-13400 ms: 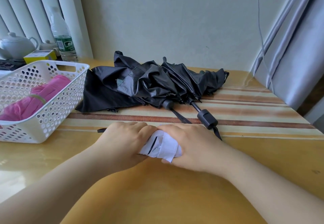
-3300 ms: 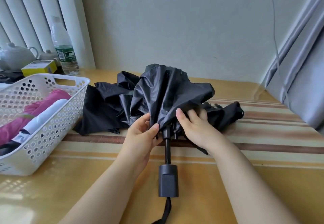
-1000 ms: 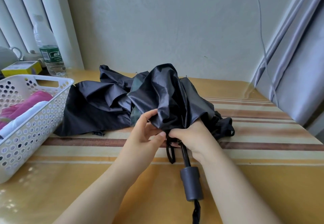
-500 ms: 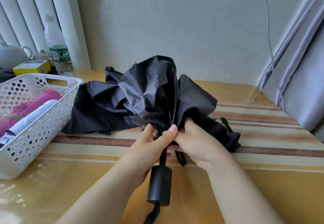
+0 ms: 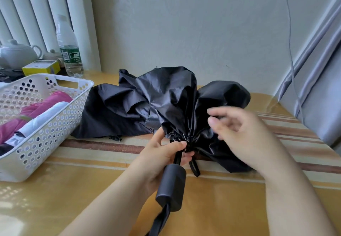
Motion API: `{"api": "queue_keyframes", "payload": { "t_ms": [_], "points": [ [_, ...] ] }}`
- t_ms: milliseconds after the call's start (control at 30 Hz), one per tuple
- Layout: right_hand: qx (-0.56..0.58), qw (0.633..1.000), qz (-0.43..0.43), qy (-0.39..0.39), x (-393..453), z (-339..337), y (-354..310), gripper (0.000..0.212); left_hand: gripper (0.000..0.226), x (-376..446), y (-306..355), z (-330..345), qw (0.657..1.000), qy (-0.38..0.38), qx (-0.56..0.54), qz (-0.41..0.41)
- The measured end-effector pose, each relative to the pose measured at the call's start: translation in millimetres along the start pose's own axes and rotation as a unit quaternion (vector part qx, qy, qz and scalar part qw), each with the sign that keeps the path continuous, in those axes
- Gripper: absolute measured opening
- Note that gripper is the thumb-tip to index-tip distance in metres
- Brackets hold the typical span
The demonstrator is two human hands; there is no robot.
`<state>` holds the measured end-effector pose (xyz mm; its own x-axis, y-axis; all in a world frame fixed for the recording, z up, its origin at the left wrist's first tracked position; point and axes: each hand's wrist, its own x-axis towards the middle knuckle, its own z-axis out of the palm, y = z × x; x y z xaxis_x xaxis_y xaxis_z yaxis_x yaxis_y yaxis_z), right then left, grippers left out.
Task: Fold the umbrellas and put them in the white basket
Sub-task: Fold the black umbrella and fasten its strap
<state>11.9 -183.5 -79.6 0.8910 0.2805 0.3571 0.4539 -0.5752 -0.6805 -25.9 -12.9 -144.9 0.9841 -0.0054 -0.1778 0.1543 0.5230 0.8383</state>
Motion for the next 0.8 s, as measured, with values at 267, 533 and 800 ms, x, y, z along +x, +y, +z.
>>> {"api": "queue_keyframes", "payload": {
  "t_ms": [267, 533, 800],
  "points": [
    [-0.116, 0.955, 0.034, -0.272, 19, 19, 8, 0.053, 0.037, 3, 5, -6, 1.0, -0.023, 0.001, -0.013],
    [0.096, 0.961, 0.091, -0.245, 8, 35, 19, 0.041, 0.031, 1, 2, -3, 0.999, -0.043, 0.003, 0.034],
    [0.122, 0.98, 0.156, -0.022, 12, 61, 17, 0.084, 0.03, -3, -7, 1, 0.982, -0.055, 0.159, 0.082]
  ]
}}
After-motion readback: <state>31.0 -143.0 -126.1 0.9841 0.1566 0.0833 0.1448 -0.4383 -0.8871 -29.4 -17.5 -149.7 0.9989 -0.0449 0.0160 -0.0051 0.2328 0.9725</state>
